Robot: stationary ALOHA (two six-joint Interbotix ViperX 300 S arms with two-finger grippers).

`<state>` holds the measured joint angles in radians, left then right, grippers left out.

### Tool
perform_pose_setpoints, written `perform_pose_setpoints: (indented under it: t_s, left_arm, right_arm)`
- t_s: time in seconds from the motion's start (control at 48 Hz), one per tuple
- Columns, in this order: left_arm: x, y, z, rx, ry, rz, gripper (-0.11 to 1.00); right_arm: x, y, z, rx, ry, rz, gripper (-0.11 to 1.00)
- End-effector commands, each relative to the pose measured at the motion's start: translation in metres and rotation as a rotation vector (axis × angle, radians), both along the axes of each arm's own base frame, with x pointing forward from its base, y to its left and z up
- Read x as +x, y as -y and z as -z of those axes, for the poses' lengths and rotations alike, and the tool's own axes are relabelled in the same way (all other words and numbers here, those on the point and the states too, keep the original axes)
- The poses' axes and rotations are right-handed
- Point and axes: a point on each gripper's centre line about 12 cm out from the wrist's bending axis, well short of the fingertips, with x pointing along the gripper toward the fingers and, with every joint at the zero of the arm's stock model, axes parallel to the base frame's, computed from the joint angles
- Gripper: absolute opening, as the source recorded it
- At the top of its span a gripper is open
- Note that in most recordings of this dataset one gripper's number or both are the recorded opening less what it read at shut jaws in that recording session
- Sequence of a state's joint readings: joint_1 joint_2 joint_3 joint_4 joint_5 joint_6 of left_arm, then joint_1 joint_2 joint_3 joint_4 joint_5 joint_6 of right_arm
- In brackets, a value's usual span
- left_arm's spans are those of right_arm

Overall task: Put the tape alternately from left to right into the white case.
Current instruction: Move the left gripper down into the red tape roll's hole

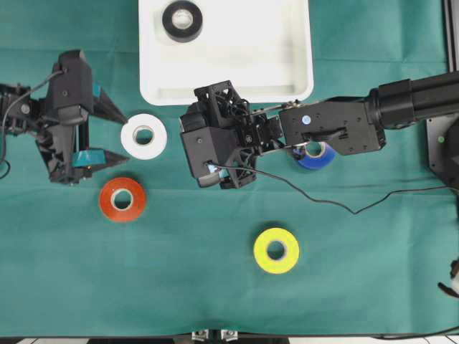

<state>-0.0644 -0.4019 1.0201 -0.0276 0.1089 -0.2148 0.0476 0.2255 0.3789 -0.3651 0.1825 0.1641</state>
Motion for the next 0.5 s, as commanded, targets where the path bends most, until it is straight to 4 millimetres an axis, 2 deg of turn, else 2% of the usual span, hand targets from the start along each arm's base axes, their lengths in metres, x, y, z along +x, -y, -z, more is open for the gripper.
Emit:
perform_pose_setpoints:
  t_s: [0.0, 0.229, 0.479]
  left_arm:
    - [-0.006, 0.007, 0.006, -0.009, -0.015, 0.018, 0.66]
    - [-0.019, 0.016, 0.019, -0.076, -0.063, -0.008, 0.66]
    - [-0.019, 0.016, 0.028, -0.088, -0.091, -0.025, 0.66]
  right_arm:
    - [0.001, -0.001, -0.023, 0.004, 0.055, -0.001, 0.83]
    - [0.001, -0.001, -0.022, 0.006, 0.055, -0.001, 0.83]
    - [0.000, -0.001, -0.022, 0.006, 0.053, -0.001, 0.83]
